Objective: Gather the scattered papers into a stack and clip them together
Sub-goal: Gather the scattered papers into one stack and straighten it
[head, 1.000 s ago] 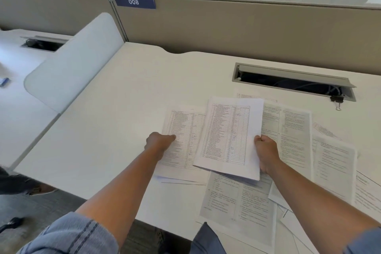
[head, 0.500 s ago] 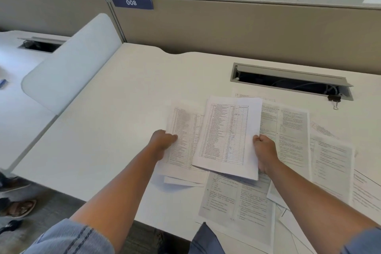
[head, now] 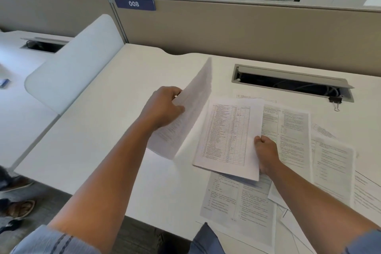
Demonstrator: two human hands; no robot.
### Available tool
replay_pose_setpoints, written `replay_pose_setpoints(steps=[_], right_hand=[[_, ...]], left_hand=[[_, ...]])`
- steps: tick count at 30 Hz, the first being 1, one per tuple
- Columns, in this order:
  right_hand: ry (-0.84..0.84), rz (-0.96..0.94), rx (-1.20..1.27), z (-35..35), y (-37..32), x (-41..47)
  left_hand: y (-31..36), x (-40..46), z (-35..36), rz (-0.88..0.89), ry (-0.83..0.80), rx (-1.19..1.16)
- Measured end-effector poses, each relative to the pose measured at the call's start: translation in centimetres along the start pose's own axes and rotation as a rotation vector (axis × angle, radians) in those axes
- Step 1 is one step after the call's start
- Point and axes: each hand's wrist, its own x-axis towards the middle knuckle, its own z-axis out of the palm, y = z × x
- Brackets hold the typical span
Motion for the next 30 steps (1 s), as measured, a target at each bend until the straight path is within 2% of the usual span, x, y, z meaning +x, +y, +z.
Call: replay_pose_setpoints(steps=[4,8,13,21,25,30], right_hand=[[-0.006,-0.002,-0.002,0.0,-0.1,-0.1],[-0.024,0.030,0.051,-0.2,-0.8,-0.8],[-0.061,0.035,0.102,-0.2,-1.6,-1.8],[-0.237,0.011,0.306,-0.5,-3.1,-3.9],[-0.283,0.049,0.409,-0.7,-3.6,-4.7],[-0.321,0.075,0.485,-0.7,-3.8,-5.6]], left_hand=[[1.5,-1.1,-1.2,0.089,-0.059,-0.083],[1.4,-1.1,-1.3,0.110,-0.095,-0.311],[-0.7,0.2,1.1,-0.042,-0.092,-0.590],[-4.8,1.4,7.4,-0.351,-0.072,-0.642],[-5.3,1.6,8.7,-0.409,-0.115,-0.729],[-5.1,1.7,9.8,-0.396,-0.174,-0.774]])
